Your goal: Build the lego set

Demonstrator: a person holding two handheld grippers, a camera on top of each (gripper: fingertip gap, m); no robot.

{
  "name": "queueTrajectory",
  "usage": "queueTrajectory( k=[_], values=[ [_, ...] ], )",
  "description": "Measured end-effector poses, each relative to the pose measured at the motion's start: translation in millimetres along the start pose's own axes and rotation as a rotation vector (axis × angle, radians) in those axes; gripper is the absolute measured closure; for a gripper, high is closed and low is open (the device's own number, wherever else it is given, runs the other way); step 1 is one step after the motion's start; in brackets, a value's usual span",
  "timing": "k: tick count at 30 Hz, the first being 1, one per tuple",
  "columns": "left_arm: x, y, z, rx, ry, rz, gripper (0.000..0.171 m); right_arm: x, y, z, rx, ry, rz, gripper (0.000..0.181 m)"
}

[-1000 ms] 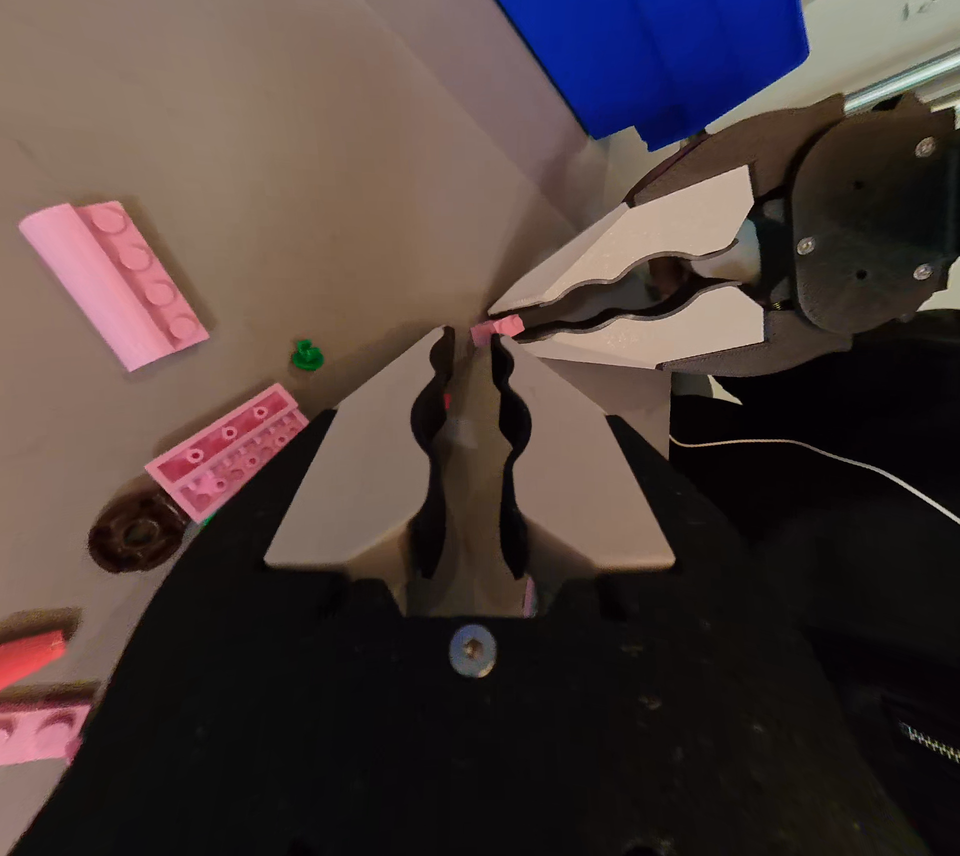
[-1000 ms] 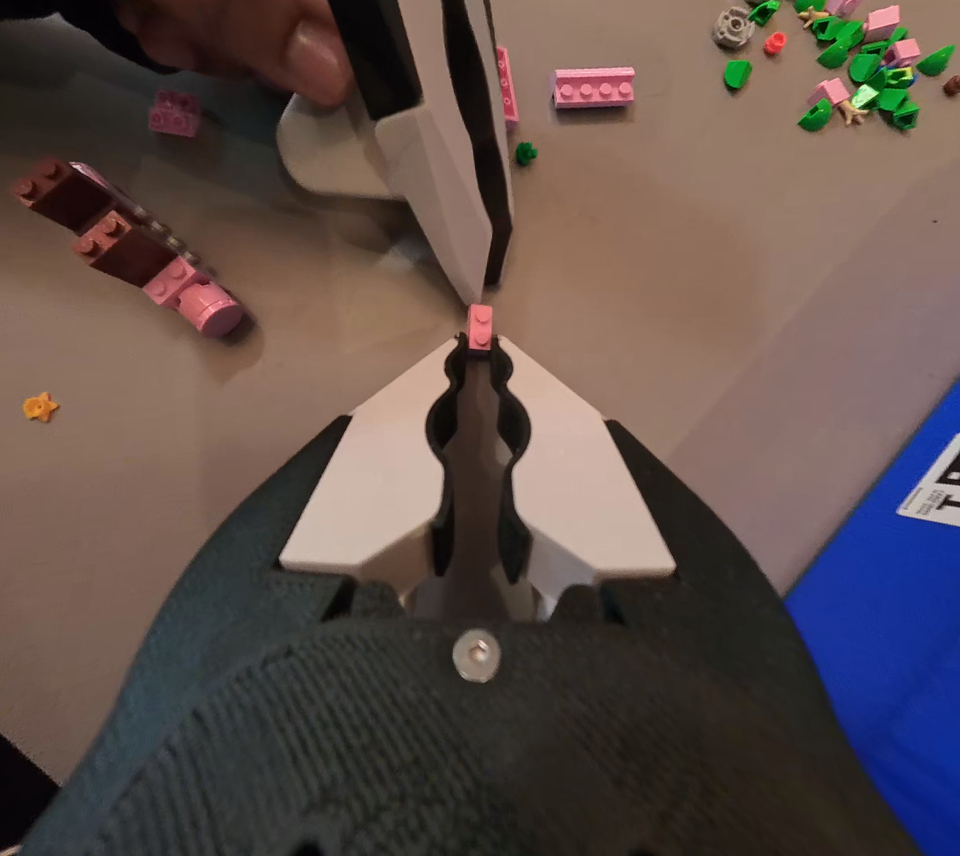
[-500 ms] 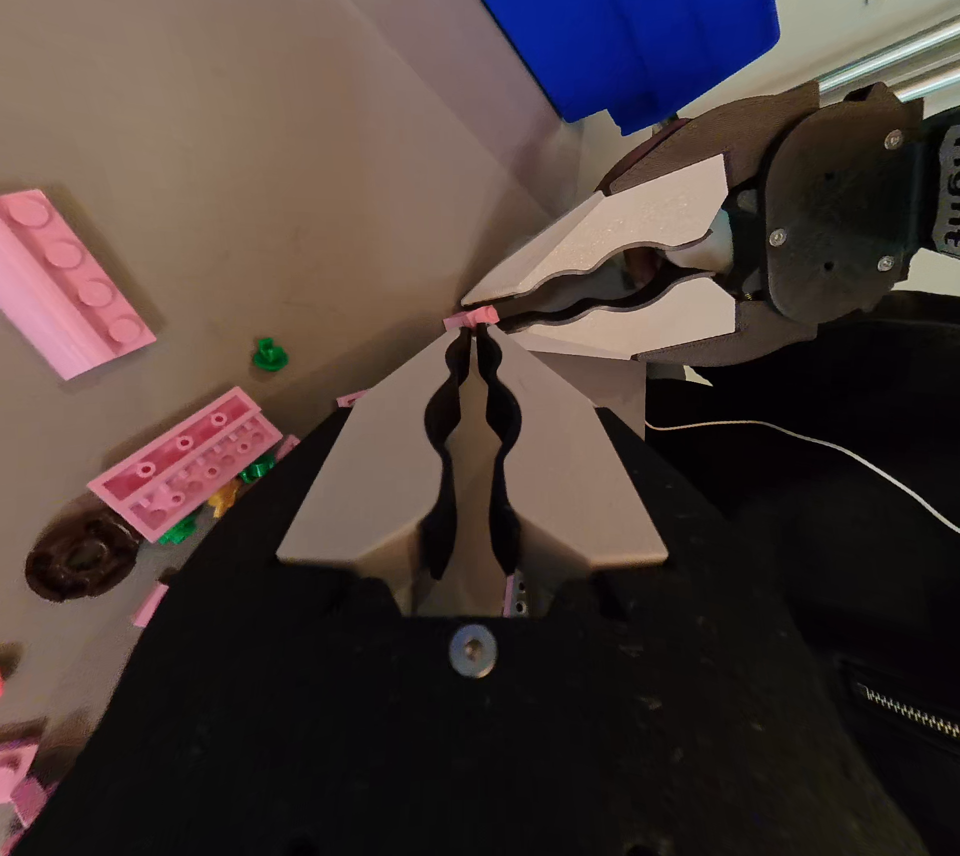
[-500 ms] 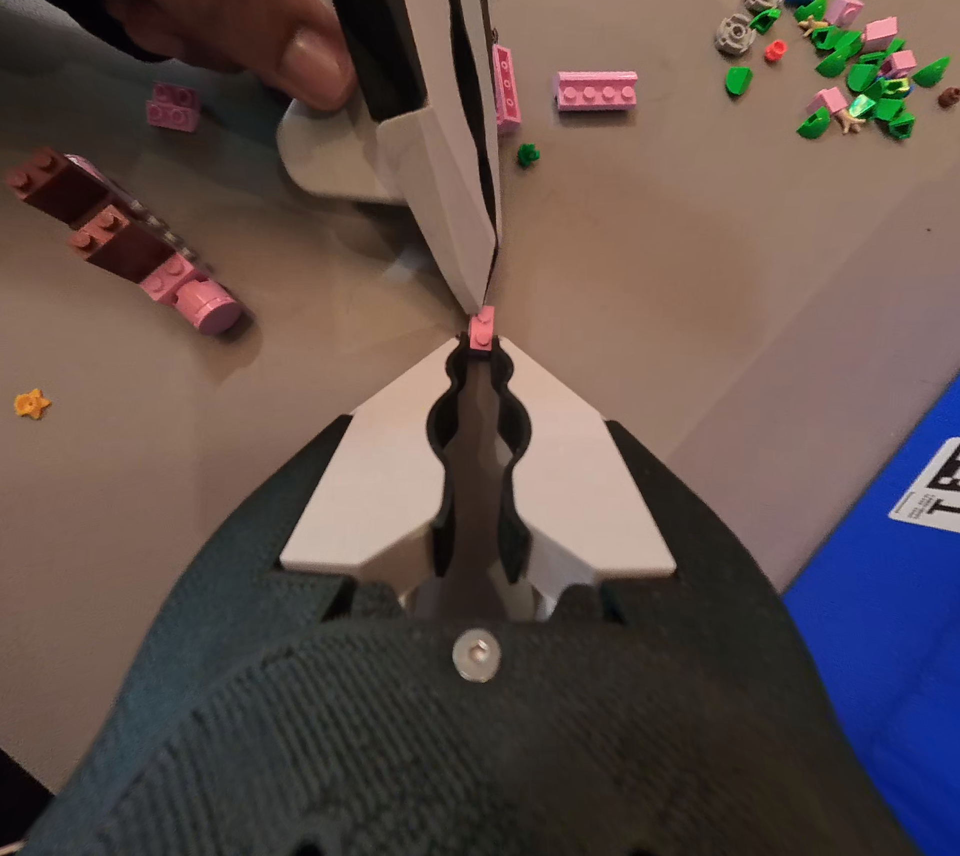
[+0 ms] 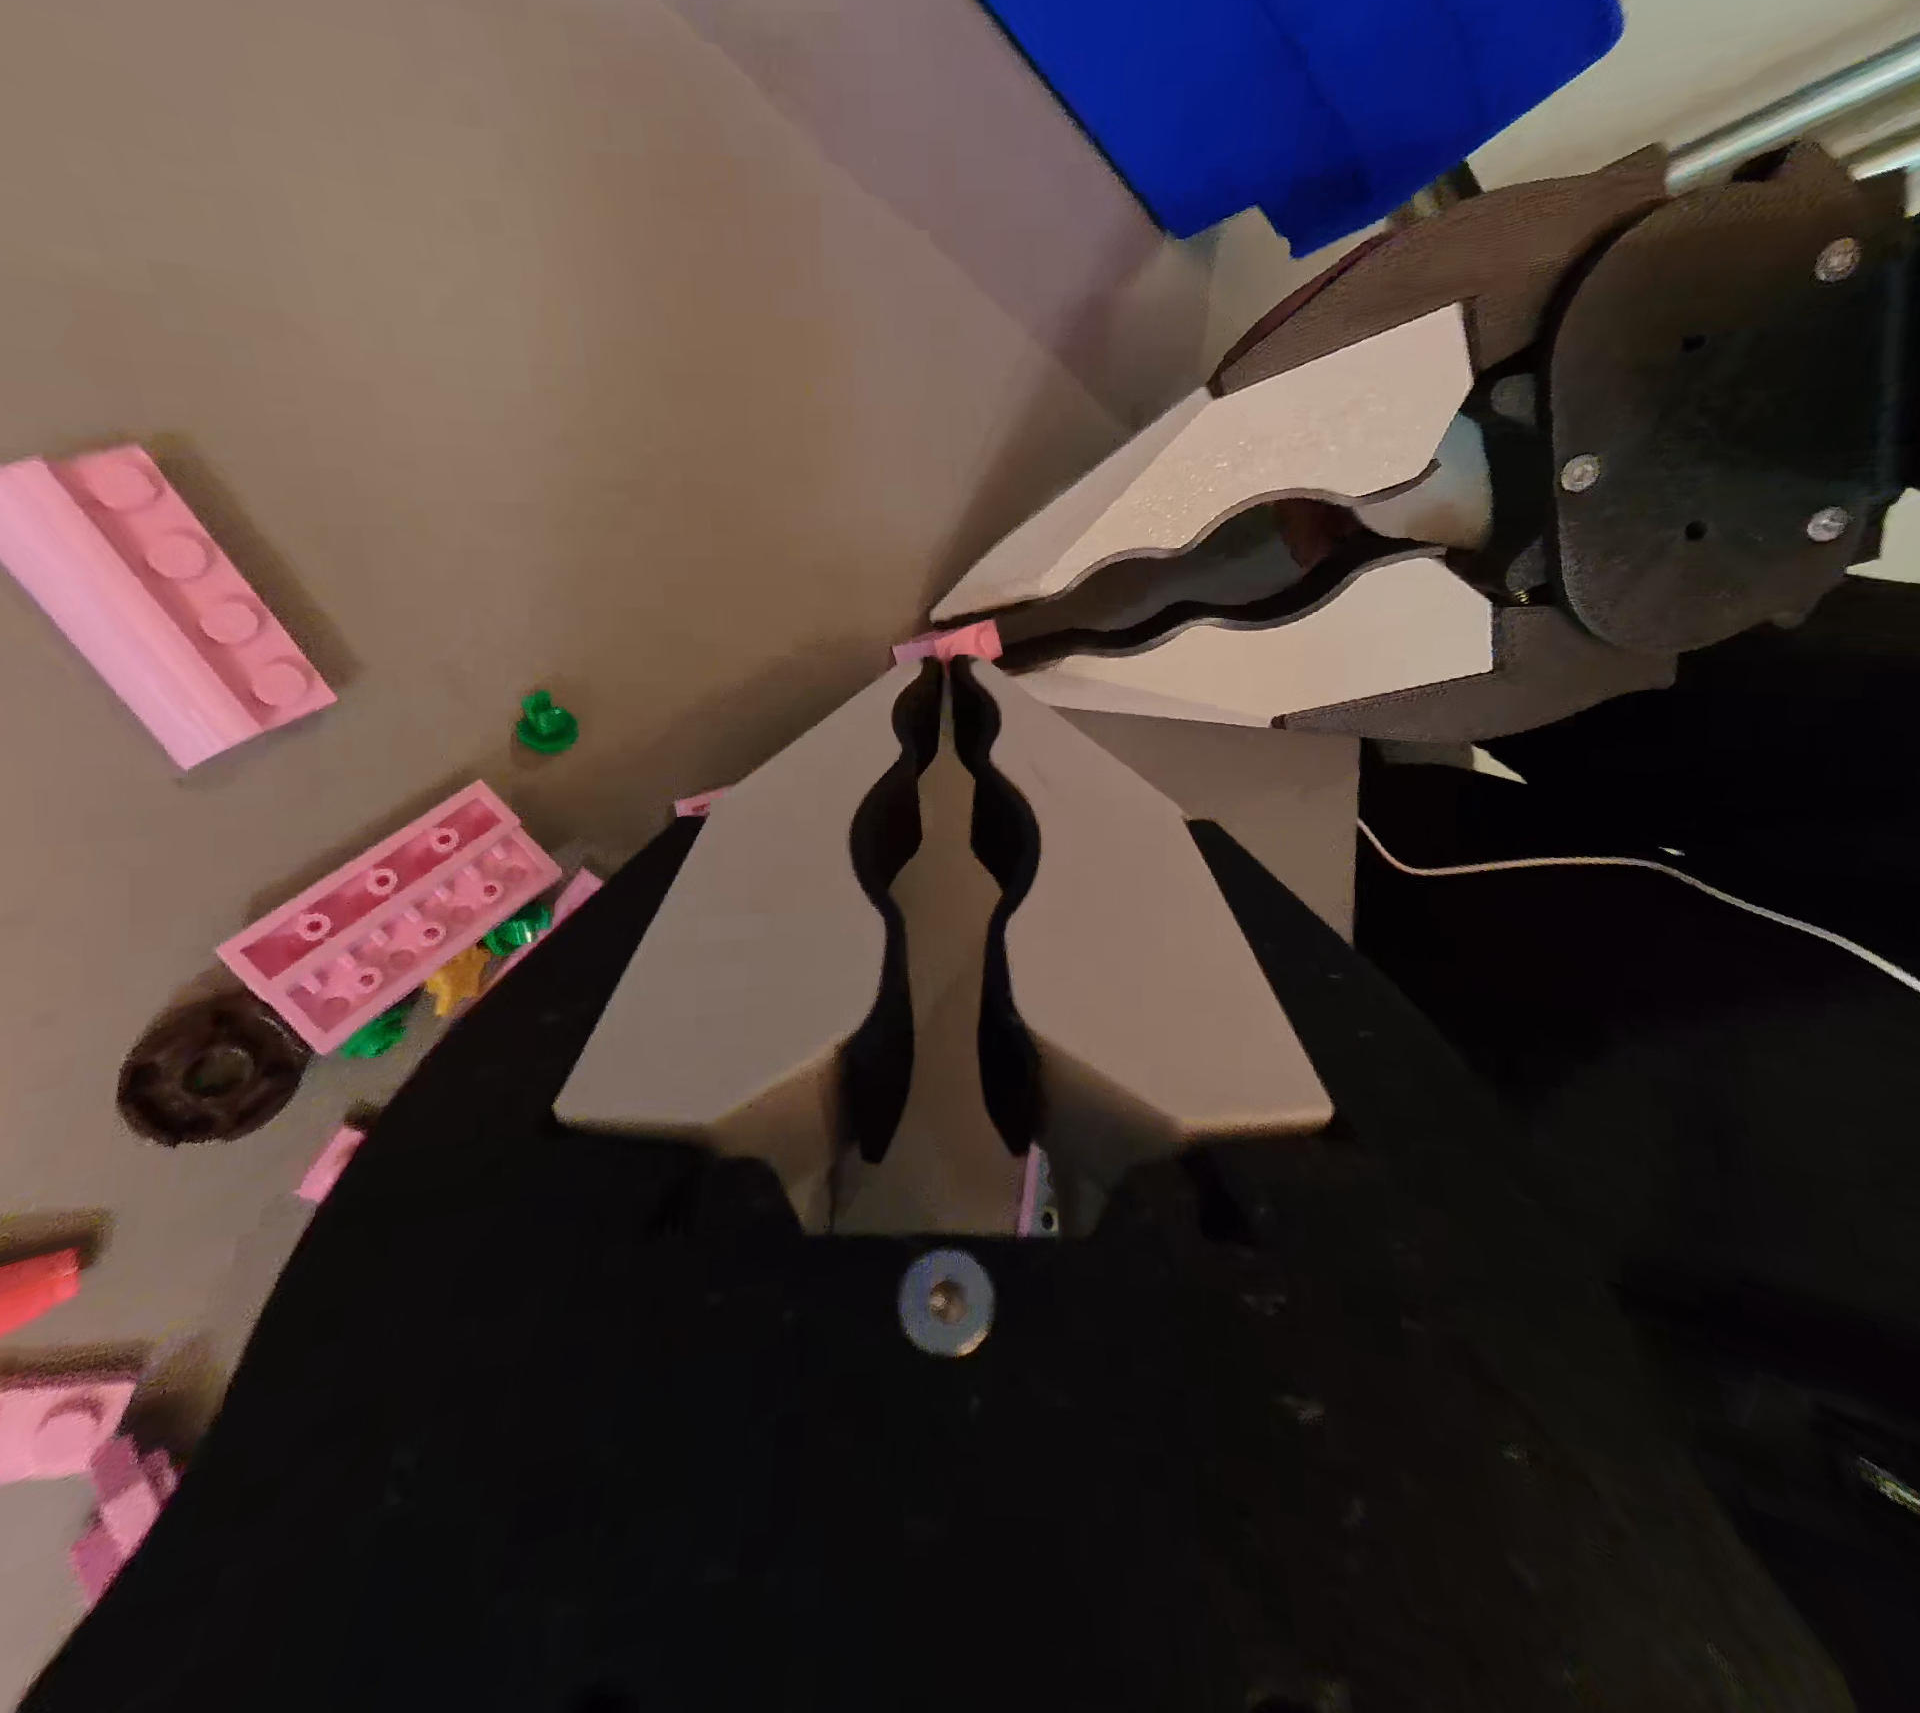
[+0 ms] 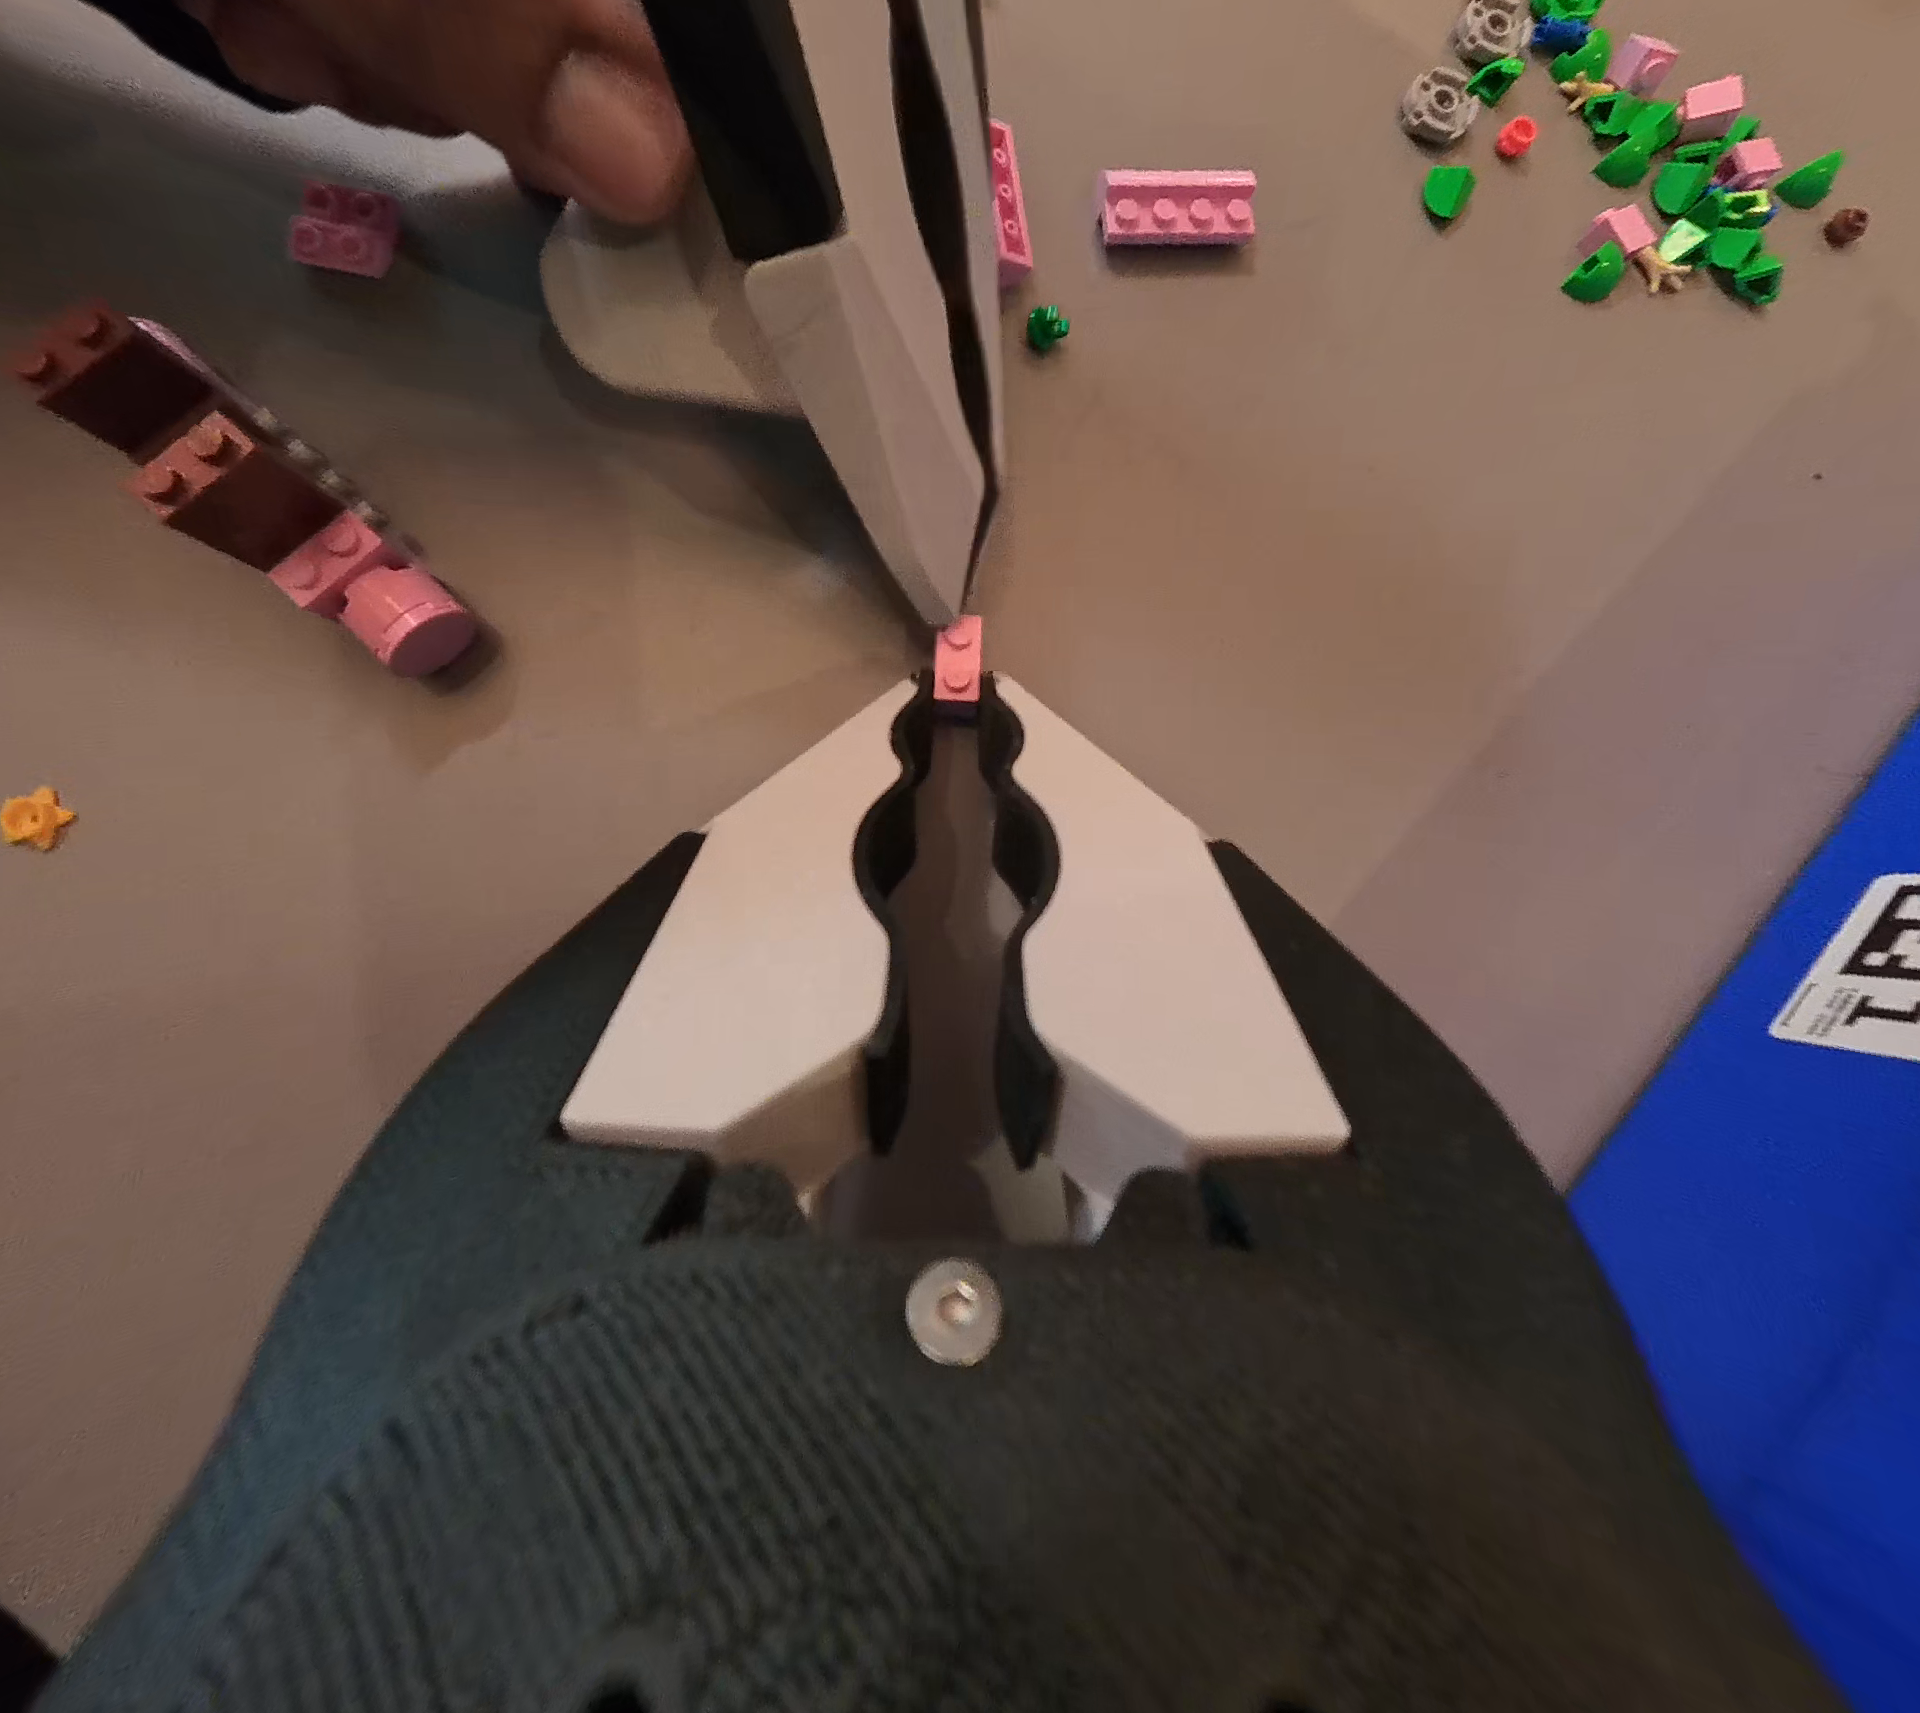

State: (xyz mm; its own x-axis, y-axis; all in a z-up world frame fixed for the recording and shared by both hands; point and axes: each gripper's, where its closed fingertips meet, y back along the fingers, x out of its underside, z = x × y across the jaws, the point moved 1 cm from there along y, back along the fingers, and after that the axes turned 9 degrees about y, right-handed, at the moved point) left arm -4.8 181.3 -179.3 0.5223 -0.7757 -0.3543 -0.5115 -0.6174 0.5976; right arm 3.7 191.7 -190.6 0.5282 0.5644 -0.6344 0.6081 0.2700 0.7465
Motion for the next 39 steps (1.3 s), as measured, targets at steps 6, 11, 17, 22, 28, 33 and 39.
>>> queueTrajectory(
  k=[6,11,17,22,28,33,39],
  values=[
    [-10.5,38.4,-29.1,0.133,-0.059,-0.216,0.122,-24.4,20.7,5.0,-0.091,-0.137,-0.202,0.175],
    [23.5,64.8,-60.2,0.349,-0.073,-0.273,0.127,-74.4,63.7,35.4,-0.379,-0.225,-0.477,0.175],
    [51.9,85.0,-76.9,0.465,-0.079,-0.338,0.154,-95.1,65.8,65.8,-0.488,-0.161,-0.479,0.176],
    [55.4,109.3,-73.0,0.652,0.077,-0.439,0.165,-111.3,68.8,71.7,-0.366,-0.034,-0.544,0.156],
    [55.6,118.1,-72.3,0.767,0.149,-0.486,0.165,-124.4,78.2,72.7,-0.031,0.291,-0.607,0.138],
    [54.6,120.2,-81.5,0.816,0.144,-0.508,0.165,-131.4,79.8,77.5,0.168,0.506,-0.597,0.146],
    [57.9,120.5,-94.7,0.914,0.146,-0.523,0.166,-137.5,83.4,77.0,0.266,0.574,-0.604,0.164]
  ],
)
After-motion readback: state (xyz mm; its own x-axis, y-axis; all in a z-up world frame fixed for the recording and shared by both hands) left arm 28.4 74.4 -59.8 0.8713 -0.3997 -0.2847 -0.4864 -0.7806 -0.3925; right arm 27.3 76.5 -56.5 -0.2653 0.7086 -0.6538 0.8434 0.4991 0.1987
